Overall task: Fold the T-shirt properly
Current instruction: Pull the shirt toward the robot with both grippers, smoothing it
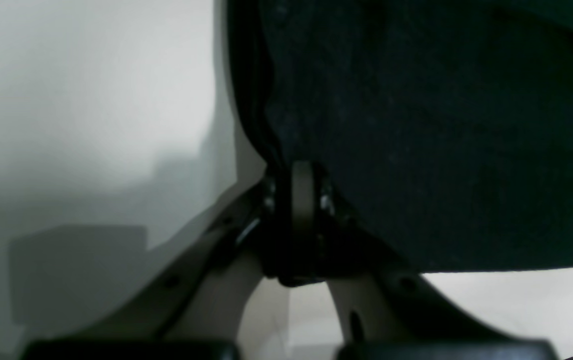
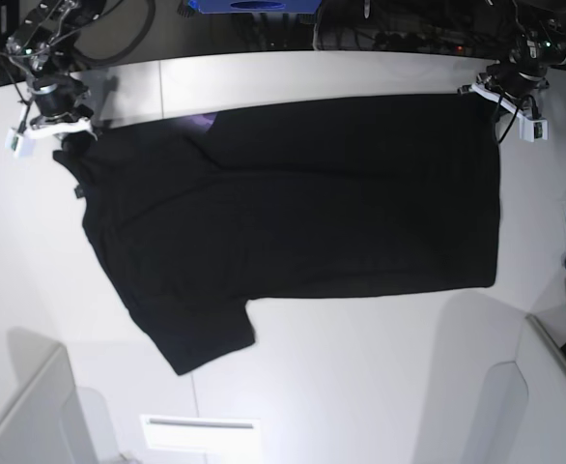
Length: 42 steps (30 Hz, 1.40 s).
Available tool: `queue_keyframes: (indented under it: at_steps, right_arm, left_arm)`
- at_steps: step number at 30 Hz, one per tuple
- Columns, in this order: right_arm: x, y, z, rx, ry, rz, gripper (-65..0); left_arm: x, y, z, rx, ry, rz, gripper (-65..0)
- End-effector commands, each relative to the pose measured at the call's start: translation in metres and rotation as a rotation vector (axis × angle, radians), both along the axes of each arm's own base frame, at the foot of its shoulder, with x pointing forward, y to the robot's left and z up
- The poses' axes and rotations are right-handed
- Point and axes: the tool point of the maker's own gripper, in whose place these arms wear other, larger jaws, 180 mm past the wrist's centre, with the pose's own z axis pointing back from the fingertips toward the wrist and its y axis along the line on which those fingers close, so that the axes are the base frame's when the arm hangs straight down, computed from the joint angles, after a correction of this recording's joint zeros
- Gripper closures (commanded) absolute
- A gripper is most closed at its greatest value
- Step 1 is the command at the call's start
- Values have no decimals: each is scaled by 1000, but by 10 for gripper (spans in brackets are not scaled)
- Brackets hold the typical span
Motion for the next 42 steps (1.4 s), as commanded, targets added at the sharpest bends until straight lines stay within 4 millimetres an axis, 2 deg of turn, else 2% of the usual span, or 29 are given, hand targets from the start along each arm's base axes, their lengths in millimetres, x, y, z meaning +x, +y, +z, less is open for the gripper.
queue_keyframes:
  at_steps: [1, 10, 15, 21, 25, 33, 42]
  right_arm:
    - [2, -7, 12, -29, -41, -6, 0]
    - [-5, -8, 10, -33, -26, -5, 0]
    - [-10, -8, 7, -34, -11, -4, 0]
    - [-16, -8, 17, -63, -18, 3, 0]
    - [-17, -8, 15, -61, -12, 4, 0]
    - [-24, -8, 13, -60, 4, 3, 0]
    - [-43, -4, 4, -48, 49, -3, 0]
  left_arm:
    - [-4, 6, 3, 25, 12, 1, 0]
    - [-7, 6, 12, 56, 8, -17, 0]
    - [-11, 6, 10, 53, 17, -14, 0]
    - [-18, 6, 9, 57, 33, -19, 0]
    - [-19, 5, 9, 54, 36, -17, 0]
    - [-36, 8, 5, 58, 74, -12, 0]
    - [-52, 9, 3, 65, 112, -20, 0]
